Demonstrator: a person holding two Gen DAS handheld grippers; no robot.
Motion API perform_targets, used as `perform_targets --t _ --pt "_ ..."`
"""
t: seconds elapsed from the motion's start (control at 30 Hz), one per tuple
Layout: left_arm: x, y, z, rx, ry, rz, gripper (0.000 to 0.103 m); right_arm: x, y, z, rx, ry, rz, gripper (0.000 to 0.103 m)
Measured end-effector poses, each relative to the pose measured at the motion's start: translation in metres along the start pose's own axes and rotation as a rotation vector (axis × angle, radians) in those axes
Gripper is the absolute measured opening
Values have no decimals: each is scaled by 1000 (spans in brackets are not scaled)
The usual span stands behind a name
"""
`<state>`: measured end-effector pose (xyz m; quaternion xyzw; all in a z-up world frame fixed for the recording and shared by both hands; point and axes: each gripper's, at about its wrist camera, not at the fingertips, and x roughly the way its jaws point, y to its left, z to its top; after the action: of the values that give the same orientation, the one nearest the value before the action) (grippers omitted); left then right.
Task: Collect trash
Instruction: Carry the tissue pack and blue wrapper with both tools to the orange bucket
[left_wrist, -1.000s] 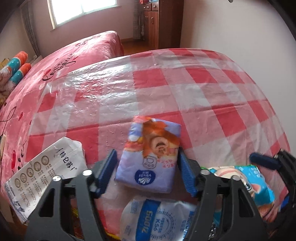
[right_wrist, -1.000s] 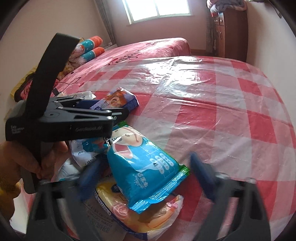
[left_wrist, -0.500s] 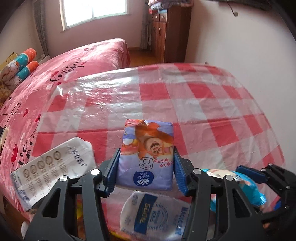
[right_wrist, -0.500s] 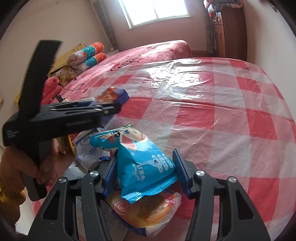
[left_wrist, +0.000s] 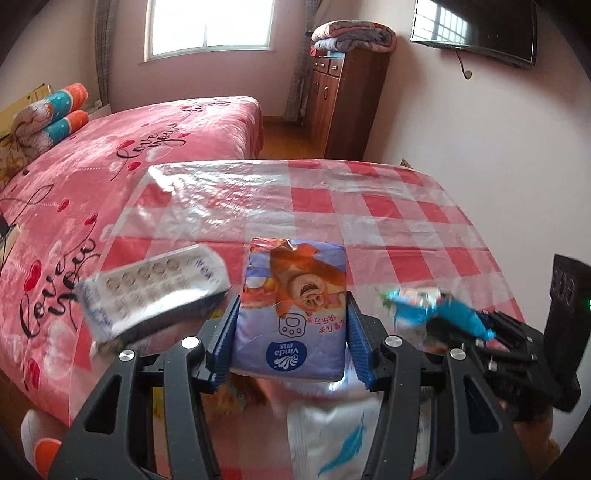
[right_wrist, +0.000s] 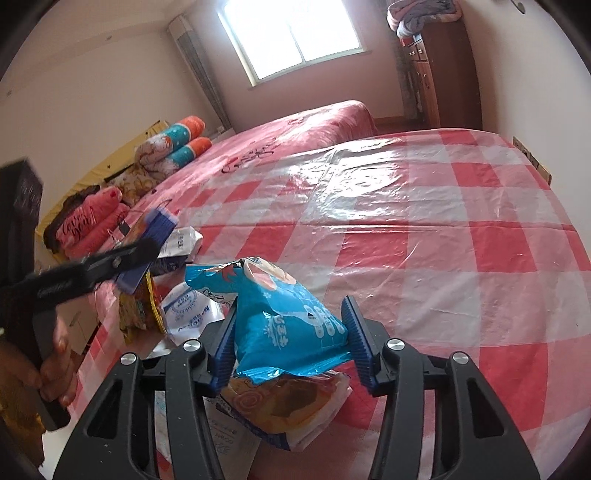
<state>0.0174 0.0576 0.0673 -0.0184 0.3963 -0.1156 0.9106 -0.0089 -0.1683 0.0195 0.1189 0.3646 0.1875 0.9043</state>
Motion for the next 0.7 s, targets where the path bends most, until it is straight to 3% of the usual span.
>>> perform_targets --t 0.33,0.7 --pt "-29 19 -36 -45 1 -22 54 -19 0 -1 72 -46 59 53" --pt "-66 53 -66 -80 -17 -26 54 -41 42 -4 41 -74 93 53"
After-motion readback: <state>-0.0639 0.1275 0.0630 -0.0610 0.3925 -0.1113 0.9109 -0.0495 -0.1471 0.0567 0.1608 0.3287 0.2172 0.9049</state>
